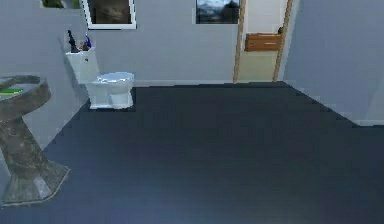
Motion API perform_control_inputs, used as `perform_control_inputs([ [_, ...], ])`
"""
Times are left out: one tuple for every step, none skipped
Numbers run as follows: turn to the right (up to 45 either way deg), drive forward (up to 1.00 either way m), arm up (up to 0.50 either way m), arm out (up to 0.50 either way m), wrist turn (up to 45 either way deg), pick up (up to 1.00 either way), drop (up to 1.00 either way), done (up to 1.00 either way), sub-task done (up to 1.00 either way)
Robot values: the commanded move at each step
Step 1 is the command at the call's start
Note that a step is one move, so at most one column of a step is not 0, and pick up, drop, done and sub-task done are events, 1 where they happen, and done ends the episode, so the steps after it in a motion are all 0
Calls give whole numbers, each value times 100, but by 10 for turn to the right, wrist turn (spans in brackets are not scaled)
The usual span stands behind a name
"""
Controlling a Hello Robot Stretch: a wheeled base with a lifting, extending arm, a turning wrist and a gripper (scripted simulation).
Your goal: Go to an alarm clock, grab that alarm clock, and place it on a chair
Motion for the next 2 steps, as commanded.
perform_control_inputs([
  [-450,0,0,0,0,0,0,0,0],
  [-450,0,0,0,0,0,0,0,0],
])
